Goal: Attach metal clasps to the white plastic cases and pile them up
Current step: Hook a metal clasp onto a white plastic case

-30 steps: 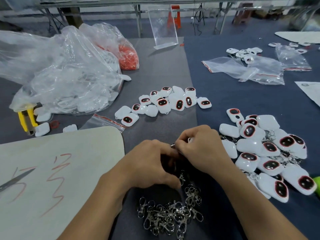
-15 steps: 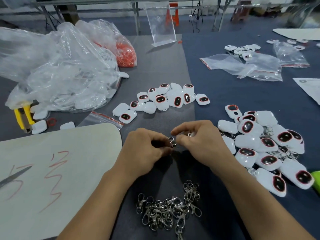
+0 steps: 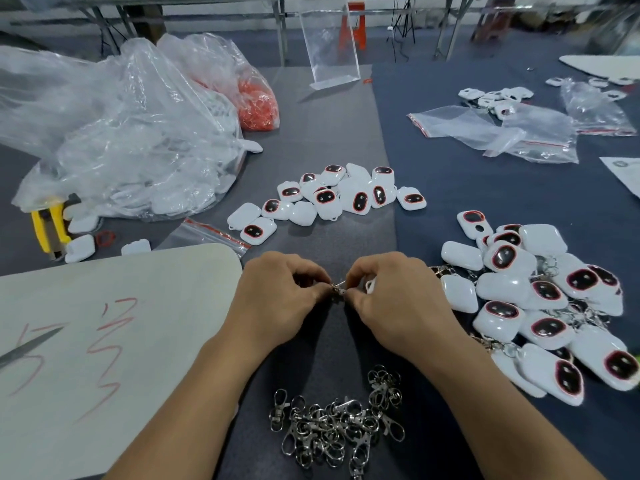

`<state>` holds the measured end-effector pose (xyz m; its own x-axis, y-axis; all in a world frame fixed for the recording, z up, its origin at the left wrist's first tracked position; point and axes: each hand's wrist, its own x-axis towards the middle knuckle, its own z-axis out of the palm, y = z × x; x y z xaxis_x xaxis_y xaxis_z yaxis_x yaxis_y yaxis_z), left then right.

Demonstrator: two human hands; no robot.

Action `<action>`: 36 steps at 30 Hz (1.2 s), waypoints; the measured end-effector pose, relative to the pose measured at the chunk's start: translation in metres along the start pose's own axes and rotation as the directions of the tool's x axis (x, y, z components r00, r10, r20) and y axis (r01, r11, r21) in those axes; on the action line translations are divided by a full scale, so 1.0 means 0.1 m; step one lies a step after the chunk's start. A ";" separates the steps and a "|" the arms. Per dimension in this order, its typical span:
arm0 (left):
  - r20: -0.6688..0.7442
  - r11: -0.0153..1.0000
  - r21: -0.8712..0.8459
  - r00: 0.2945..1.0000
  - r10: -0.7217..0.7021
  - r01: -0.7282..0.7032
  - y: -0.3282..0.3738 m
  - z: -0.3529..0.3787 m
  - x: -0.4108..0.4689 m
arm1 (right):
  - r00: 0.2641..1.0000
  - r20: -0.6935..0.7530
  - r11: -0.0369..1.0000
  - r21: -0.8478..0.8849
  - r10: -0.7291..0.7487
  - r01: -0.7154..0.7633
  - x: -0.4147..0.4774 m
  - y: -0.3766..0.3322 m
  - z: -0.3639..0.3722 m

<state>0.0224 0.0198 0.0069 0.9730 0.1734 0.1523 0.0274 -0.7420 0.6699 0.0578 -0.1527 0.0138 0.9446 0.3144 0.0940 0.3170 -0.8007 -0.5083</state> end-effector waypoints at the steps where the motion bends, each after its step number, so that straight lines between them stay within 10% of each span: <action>1: -0.028 1.000 -0.008 1.000 0.004 -0.004 0.01 0.00 0.00 | 1.000 -0.006 1.000 0.029 0.012 -0.012 0.01 0.01 0.01; 10: -0.137 0.955 -0.292 0.991 0.006 -0.046 0.10 0.02 -0.01 | 0.993 -0.101 0.940 0.339 0.061 -0.024 0.03 0.05 0.01; 16: -0.184 0.952 -0.184 0.960 0.211 -0.245 0.08 0.03 -0.05 | 0.997 -0.078 0.870 0.489 -0.021 0.056 0.02 0.02 -0.01; 22: -0.257 0.938 -0.266 0.954 0.154 -0.223 0.13 0.06 -0.06 | 0.995 -0.013 0.640 0.767 0.103 -0.056 0.06 0.02 0.01; 31: -0.274 0.964 -0.164 0.949 0.158 -0.208 0.15 0.07 -0.07 | 0.983 -0.173 0.846 0.531 0.061 0.041 0.01 0.00 0.02; 36: -0.294 0.961 -0.221 0.951 0.096 -0.165 0.15 0.07 -0.07 | 0.983 -0.143 0.793 0.609 0.113 -0.003 0.04 -0.01 0.06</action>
<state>0.0173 0.0032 0.0105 0.8605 0.2842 0.4229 -0.1853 -0.5986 0.7793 0.0606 -0.1478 0.0094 0.9768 0.1453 0.1574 0.1974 -0.3251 -0.9249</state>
